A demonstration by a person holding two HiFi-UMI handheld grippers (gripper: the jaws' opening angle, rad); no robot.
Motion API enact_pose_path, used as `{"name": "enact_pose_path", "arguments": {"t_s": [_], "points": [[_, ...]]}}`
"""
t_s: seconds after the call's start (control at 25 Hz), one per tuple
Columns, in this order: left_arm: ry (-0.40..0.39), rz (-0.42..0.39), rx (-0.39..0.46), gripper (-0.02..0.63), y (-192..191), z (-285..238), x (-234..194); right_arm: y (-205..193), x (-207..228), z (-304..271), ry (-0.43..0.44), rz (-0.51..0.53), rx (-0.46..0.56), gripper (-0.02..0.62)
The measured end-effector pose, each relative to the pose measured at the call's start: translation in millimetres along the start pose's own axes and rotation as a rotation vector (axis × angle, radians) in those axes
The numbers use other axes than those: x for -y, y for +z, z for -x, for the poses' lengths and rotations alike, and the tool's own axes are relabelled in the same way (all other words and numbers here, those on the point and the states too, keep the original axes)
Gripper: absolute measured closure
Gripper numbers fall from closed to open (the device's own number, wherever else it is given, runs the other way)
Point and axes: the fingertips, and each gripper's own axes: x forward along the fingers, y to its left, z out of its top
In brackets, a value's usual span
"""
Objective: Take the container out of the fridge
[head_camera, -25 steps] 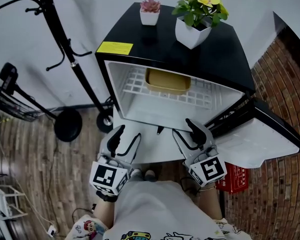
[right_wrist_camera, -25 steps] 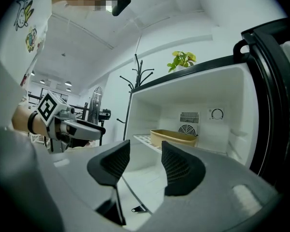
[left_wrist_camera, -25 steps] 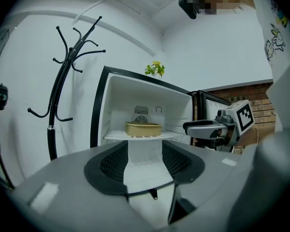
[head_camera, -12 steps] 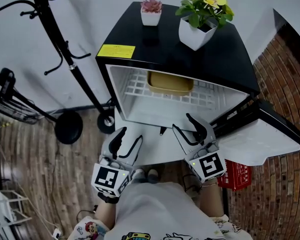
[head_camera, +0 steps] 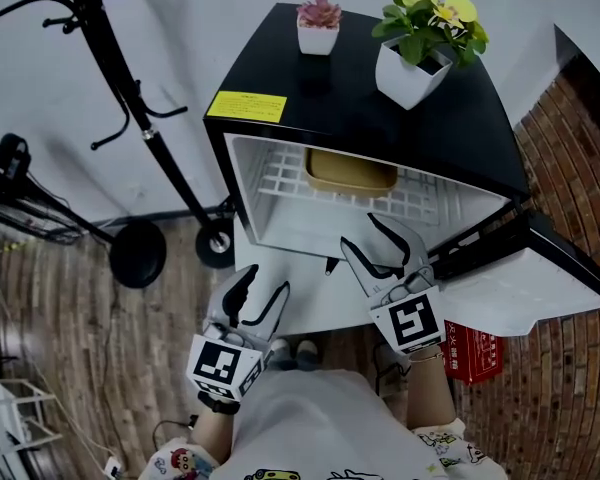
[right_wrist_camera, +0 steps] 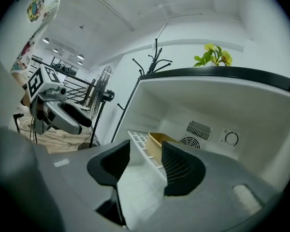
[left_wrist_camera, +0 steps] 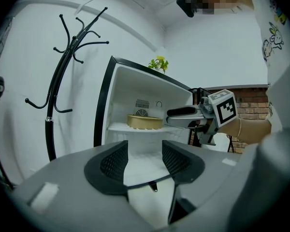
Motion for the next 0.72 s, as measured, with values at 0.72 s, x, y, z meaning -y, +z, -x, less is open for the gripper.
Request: {"name": "enact_pose_path", "arguments": {"t_s": [0.72], "points": [[0.010, 0.021, -0.014, 0.390, -8.0, 5.7, -3.5, -17.5, 11.5, -41.8, 0.016, 0.239, -0.151, 0.396]]}}
